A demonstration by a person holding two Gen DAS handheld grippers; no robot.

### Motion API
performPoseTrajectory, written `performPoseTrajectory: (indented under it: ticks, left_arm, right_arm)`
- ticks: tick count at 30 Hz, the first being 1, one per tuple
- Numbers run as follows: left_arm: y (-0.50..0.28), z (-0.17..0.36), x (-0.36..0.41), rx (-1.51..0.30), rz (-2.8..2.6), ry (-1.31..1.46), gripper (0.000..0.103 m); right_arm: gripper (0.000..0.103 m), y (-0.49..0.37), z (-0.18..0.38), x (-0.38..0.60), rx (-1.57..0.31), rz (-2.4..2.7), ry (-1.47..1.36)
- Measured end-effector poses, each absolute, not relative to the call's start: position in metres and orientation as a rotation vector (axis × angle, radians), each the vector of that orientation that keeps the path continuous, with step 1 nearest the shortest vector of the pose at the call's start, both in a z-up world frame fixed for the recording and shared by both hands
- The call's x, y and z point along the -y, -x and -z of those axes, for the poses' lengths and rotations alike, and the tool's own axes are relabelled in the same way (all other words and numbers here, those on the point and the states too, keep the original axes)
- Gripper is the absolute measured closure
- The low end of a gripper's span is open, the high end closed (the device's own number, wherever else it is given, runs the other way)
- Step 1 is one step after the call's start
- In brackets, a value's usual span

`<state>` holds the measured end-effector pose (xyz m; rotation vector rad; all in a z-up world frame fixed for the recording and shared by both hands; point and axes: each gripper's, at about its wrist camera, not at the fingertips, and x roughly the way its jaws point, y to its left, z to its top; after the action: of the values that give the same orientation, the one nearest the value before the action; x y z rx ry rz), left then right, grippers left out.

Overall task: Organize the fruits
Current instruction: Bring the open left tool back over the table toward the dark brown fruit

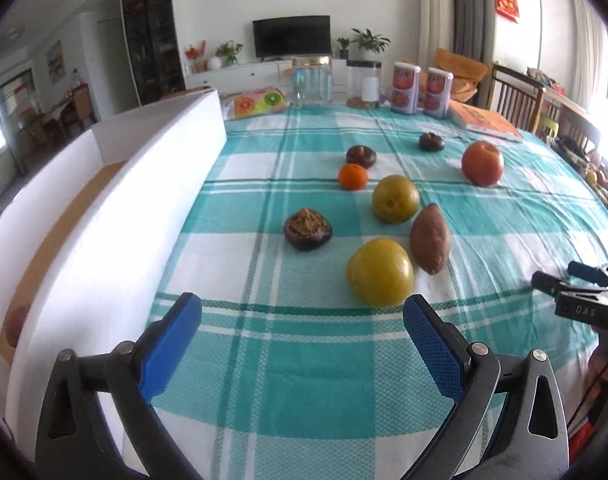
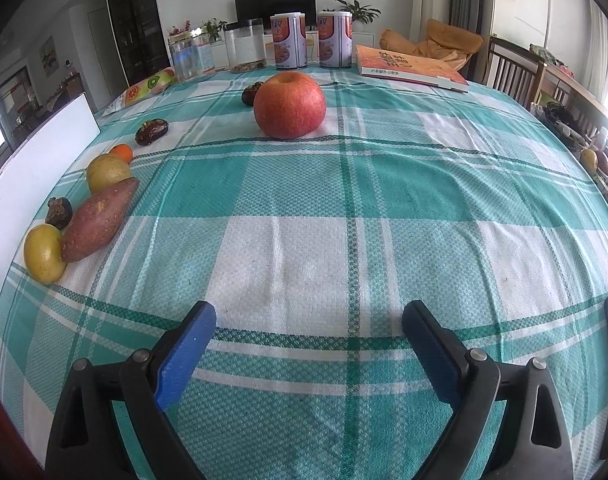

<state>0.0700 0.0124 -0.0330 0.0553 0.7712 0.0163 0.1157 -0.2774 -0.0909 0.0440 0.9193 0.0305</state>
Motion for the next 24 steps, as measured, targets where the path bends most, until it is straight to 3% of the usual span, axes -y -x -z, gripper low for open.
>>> performPoseTrajectory:
  ticks: [7,24]
  left_arm:
    - [-0.075,0.064,-0.008,-0.846,0.017,-0.052,0.002]
    - [-0.090,0.082,-0.012,-0.931,0.047,0.001,0.002]
  right_arm:
    - [0.008,-0.116,0.091,0.278,-0.919,-0.033,-0.047]
    - [0.008,-0.116,0.091,0.278,-0.919,-0.033,-0.048]
